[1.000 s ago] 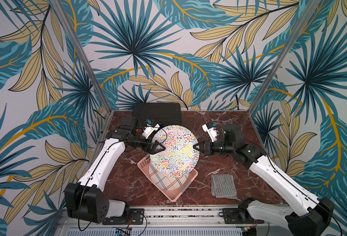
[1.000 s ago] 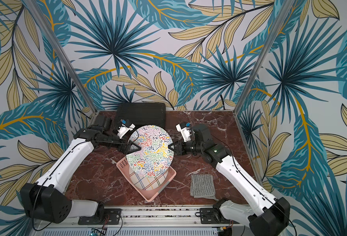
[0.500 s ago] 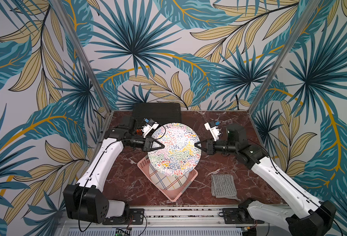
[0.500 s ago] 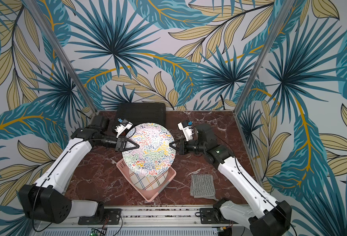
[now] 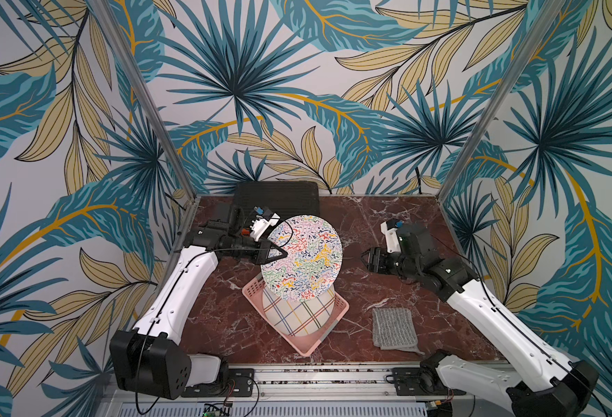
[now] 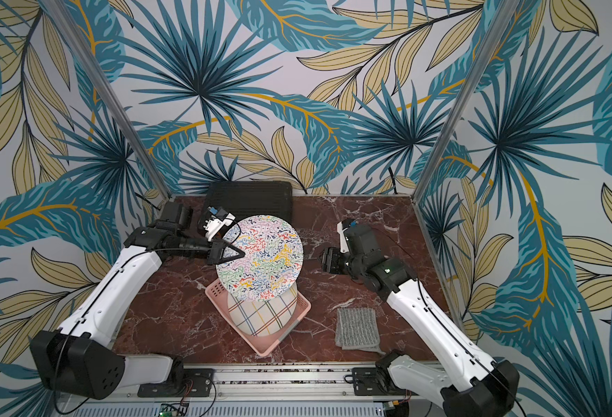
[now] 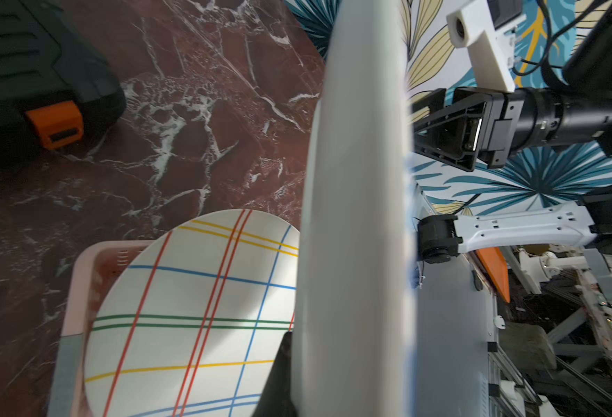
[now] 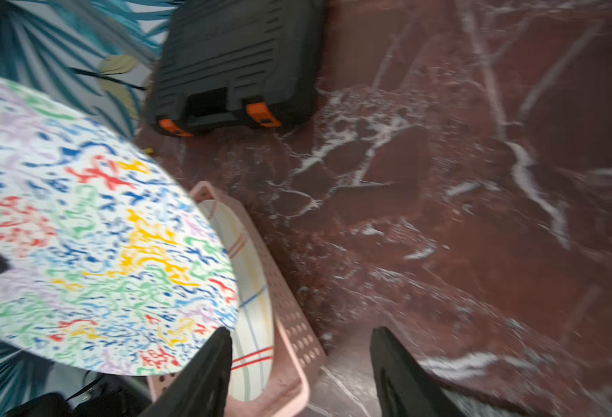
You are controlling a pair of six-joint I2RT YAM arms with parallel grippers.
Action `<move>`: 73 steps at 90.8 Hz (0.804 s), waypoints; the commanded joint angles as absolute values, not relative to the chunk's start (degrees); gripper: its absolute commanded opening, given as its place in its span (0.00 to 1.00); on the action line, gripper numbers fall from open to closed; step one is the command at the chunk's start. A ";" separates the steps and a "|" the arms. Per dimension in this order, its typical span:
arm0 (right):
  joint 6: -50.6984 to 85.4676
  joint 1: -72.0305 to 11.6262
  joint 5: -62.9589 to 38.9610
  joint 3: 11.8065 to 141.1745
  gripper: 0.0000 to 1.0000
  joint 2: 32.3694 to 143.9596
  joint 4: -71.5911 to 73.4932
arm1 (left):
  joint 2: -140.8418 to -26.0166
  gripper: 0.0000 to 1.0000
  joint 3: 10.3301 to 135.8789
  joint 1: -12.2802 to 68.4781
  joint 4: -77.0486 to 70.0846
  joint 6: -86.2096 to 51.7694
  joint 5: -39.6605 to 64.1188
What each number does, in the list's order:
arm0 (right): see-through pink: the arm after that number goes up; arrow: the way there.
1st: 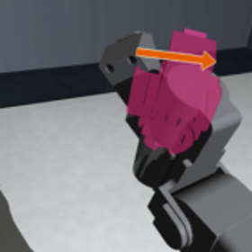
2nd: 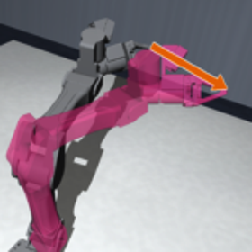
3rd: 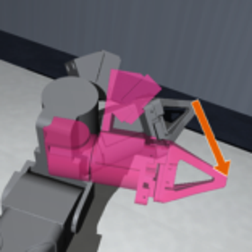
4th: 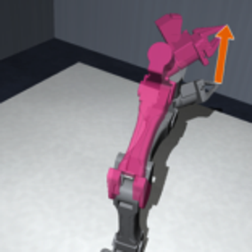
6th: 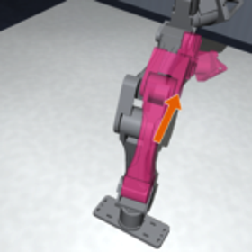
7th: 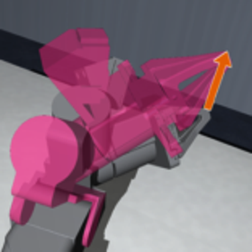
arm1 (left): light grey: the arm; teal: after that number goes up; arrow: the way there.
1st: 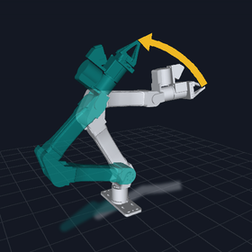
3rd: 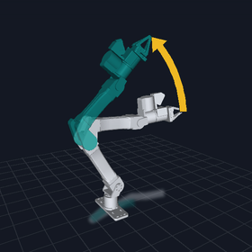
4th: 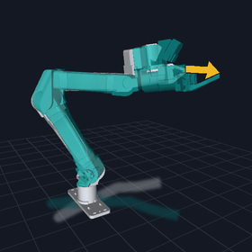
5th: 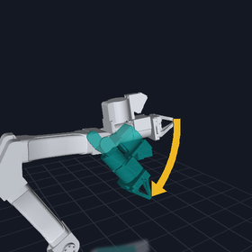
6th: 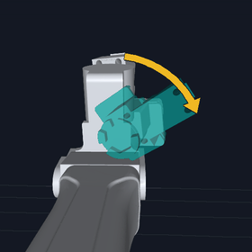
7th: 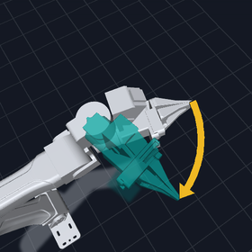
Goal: Wipe the wet plate dry
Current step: Pick up the plate from the bin, then pick up the towel at the center of the board.
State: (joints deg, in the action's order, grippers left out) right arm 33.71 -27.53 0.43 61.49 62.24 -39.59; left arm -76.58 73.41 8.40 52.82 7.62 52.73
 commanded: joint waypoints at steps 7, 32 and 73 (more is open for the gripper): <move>51.78 -31.95 19.91 54.07 0.66 60.51 -58.42 | -73.99 0.00 73.66 7.95 46.39 6.29 50.42; 64.05 -34.69 19.70 39.99 0.77 64.94 -51.92 | -74.05 0.00 72.61 7.91 44.66 4.88 52.89; 65.44 -34.78 14.44 32.71 0.59 77.22 -32.47 | -73.74 0.00 71.71 7.93 43.43 3.78 53.62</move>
